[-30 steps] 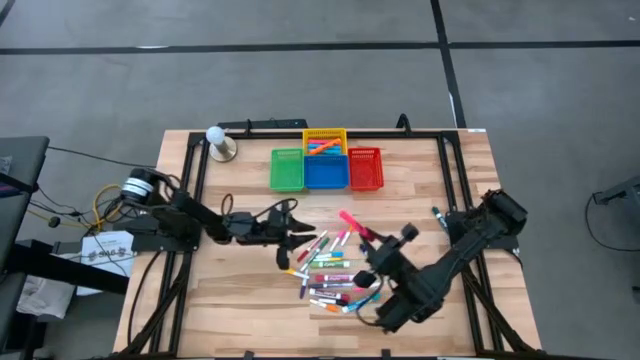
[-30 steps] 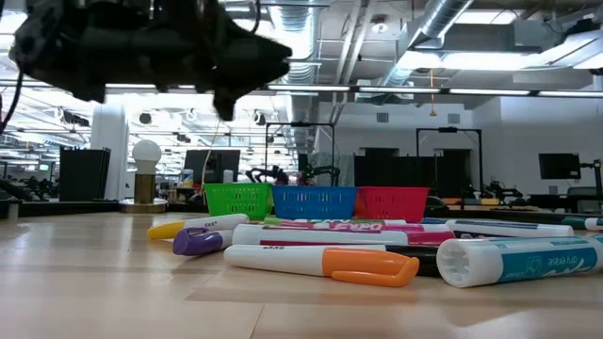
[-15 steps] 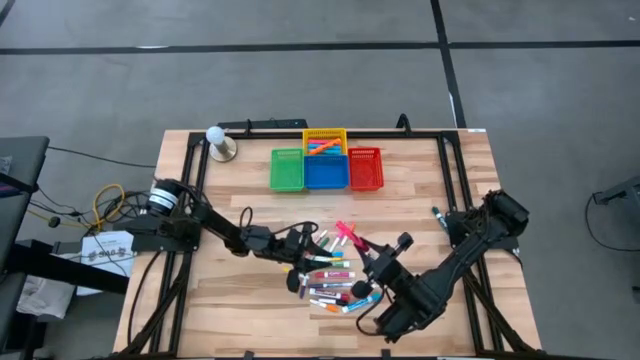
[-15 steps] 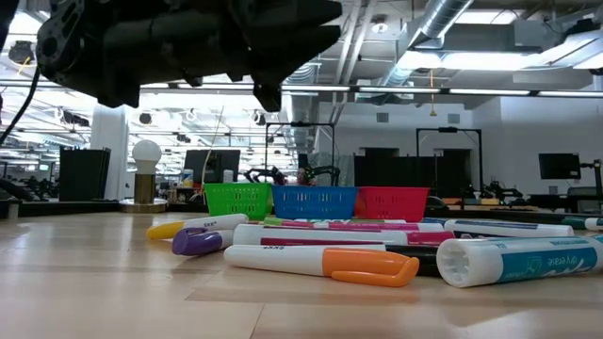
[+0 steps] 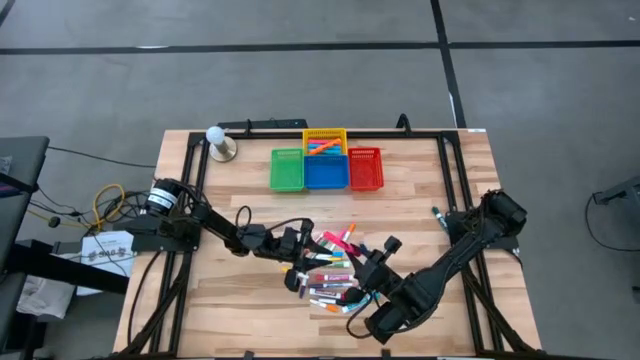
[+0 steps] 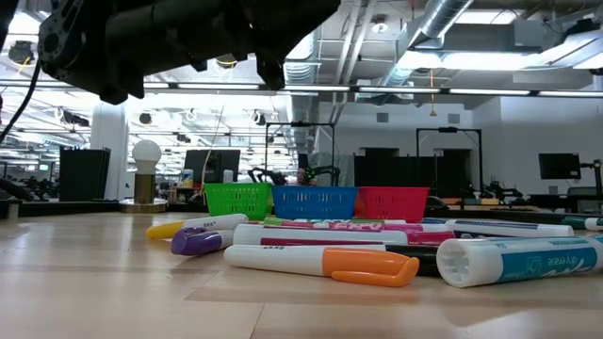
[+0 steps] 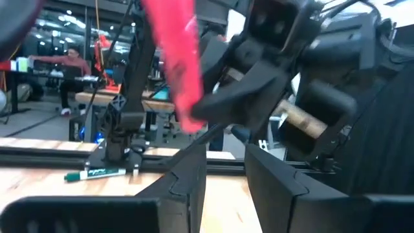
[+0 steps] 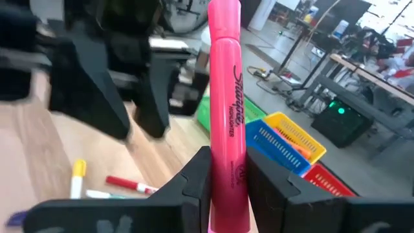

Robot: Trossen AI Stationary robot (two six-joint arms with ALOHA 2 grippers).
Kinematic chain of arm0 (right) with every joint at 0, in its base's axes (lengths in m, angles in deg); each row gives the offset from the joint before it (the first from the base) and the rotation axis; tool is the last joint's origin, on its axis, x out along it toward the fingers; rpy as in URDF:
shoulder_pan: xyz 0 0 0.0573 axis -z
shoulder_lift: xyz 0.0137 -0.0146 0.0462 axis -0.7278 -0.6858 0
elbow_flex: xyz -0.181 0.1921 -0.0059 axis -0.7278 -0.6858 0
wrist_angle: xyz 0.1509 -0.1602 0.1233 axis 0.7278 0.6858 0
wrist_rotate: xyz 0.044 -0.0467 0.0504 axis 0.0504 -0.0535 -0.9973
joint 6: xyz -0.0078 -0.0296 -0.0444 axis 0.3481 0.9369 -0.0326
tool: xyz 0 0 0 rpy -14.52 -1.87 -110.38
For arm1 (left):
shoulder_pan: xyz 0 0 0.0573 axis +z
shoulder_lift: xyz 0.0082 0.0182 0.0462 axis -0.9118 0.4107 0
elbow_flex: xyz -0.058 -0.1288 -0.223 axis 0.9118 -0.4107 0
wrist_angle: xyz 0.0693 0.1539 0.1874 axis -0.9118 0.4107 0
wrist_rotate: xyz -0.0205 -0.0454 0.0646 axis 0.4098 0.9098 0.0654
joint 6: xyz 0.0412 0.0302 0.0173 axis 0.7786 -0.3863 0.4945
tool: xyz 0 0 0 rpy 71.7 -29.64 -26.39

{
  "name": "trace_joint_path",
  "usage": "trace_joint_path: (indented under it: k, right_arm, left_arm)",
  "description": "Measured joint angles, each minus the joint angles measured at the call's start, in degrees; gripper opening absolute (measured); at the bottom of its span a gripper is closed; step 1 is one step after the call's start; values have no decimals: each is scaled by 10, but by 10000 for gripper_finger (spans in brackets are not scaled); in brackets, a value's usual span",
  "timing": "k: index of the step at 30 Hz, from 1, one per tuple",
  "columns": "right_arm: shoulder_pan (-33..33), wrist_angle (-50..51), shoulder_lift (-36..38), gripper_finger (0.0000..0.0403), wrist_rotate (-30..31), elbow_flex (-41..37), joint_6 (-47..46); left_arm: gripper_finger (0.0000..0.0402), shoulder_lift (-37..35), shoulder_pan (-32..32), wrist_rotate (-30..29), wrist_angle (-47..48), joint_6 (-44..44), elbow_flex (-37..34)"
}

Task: Pick & Place Markers
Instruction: Put the large pink highlighter pen into the yellow bin

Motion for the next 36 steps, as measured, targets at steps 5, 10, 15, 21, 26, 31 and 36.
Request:
trace_joint_path:
  k: [5, 10, 15, 21, 26, 31, 36]
  right_arm:
    - [18, -57, 0, 68, 6, -31, 14]
    - [28, -168, 0, 68, -11, -41, 119]
    - [27, -242, 0, 68, -19, -41, 208]
    - [33, -244, 1, 68, -41, -41, 210]
    - [34, -244, 1, 68, -45, -41, 210]
    - [31, -243, 1, 68, -44, -41, 218]
    - [30, -241, 0, 68, -34, -42, 221]
  left_arm:
    - [107, 0, 0, 0, -2, 22, 0]
    - [108, 0, 1, 0, -6, 50, 0]
    - [108, 0, 8, 8, -11, 53, -1]
    - [108, 0, 5, 5, -29, 52, -1]
    - [108, 0, 9, 3, -35, 52, -1]
    - [108, 0, 13, 6, -35, 52, -1]
    - [108, 0, 12, 4, -23, 52, 0]
